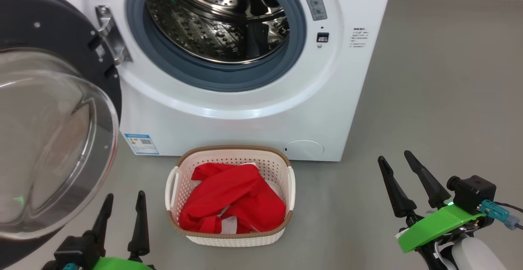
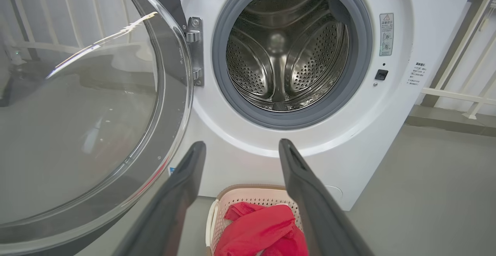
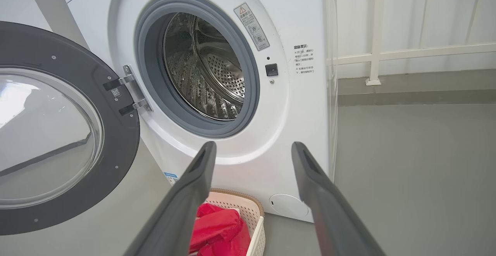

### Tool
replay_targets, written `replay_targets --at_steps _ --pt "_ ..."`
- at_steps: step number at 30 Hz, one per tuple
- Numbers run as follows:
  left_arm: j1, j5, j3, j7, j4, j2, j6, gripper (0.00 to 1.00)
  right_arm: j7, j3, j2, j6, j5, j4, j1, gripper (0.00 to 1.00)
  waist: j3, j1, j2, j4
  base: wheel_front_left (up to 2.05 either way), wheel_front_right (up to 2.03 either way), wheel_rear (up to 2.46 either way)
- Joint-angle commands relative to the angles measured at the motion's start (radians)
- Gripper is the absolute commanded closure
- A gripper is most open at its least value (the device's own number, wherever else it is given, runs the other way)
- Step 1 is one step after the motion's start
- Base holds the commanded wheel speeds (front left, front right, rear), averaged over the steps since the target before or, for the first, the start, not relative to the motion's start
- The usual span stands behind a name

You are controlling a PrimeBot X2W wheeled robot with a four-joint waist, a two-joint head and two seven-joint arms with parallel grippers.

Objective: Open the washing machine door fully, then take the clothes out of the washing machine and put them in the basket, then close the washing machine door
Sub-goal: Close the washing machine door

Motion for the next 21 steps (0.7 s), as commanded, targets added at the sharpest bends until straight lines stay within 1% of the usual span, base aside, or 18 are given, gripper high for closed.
replay_targets --at_steps 1,21 --pt "-0.028 0.001 0.031 -0.012 -0.019 0.020 0.009 0.00 -0.012 0.019 -0.005 0.002 -0.007 -0.024 0.009 0.00 -0.004 0.0000 -0.0001 0.016 0.00 0.00 0.00" --pt "-0.008 -0.003 0.021 -0.012 -0.012 0.022 0.027 0.00 -0.012 0.032 0.000 0.002 0.000 -0.016 0.023 0.00 -0.036 0.0000 -0.0001 0.175 0.00 0.00 0.00"
